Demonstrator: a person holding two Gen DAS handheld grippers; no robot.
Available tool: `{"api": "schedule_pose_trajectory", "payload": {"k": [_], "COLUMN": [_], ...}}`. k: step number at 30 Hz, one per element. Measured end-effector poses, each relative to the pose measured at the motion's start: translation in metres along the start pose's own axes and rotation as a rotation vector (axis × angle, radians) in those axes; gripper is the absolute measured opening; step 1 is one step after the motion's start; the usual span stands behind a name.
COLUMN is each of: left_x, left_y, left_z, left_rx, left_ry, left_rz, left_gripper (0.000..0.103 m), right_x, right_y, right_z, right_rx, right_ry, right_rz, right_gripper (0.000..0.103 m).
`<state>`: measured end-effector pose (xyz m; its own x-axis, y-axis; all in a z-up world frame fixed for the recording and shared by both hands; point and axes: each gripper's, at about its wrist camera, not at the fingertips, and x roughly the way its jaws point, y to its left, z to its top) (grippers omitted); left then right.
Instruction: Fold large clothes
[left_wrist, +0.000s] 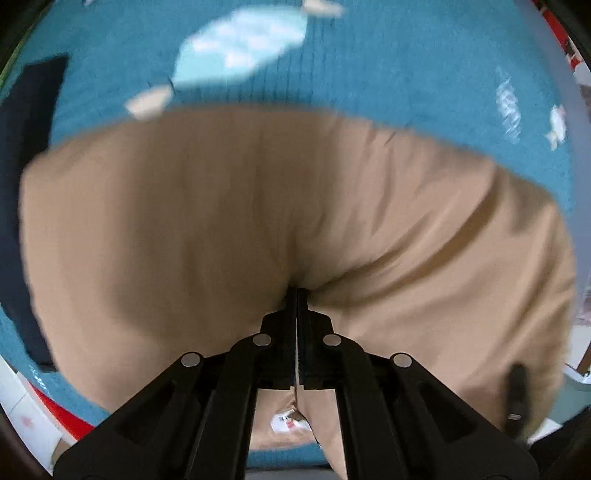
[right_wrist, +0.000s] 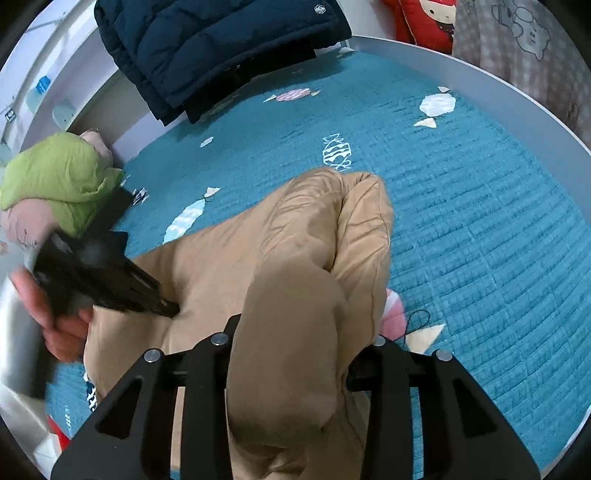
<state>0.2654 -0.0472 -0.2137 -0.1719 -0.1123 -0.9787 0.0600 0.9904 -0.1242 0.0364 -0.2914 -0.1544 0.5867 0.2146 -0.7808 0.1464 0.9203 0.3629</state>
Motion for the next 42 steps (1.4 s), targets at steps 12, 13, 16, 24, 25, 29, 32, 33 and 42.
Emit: {"api": "schedule_pose_trajectory", "payload": {"k": [12, 13, 16, 24, 25, 29, 32, 33, 42], "left_x": [-0.006, -0.018, -0.045, -0.015, -0.023, -0.025, 0.012, 0.017, 0.03], "left_y": [0.002, 0.008, 0.012, 0.052, 0.056, 0.047, 0.045, 0.048, 0.072], "left_z": [0.042, 0.048, 0.042, 0.019, 0.006, -0.059, -0.091, -0.092, -0.092], "left_rx": [0.002, -0.007, 0.013, 0.005, 0.011, 0.036, 0.017, 0.022, 0.0], "left_ry": [-0.067, -0.08, -0.149, -0.154, -0.168, -0.201, -0.2, -0.23, -0.266], "left_rz": [0.027, 0.001, -0.03, -0.114, -0.108, -0.153, -0.161, -0.161, -0.226], "left_gripper": [0.001, 0.001, 0.001, 0.0, 0.001, 0.001, 0.0, 0.0, 0.002], "right_x": [0.002, 0.002, 0.0, -0.005, -0.004, -0.004, -0.011, -0.014, -0.04], "right_y": [-0.006, -0.007, -0.01, -0.006, -0.007, -0.01, -0.003, 0.001, 0.08], "right_z": [0.005, 0.006, 0.006, 0.004, 0.004, 0.007, 0.009, 0.01, 0.02], "right_rx": [0.035, 0.036, 0.051, 0.03, 0.03, 0.064, 0.078, 0.074, -0.097], "right_ry": [0.012, 0.011, 0.011, -0.005, 0.0, 0.009, -0.012, -0.02, -0.095], "right_rz": [0.002, 0.002, 0.015, 0.018, 0.015, 0.032, 0.058, 0.069, 0.156], "right_gripper": [0.032, 0.032, 0.032, 0.032, 0.032, 0.032, 0.031, 0.03, 0.026]}}
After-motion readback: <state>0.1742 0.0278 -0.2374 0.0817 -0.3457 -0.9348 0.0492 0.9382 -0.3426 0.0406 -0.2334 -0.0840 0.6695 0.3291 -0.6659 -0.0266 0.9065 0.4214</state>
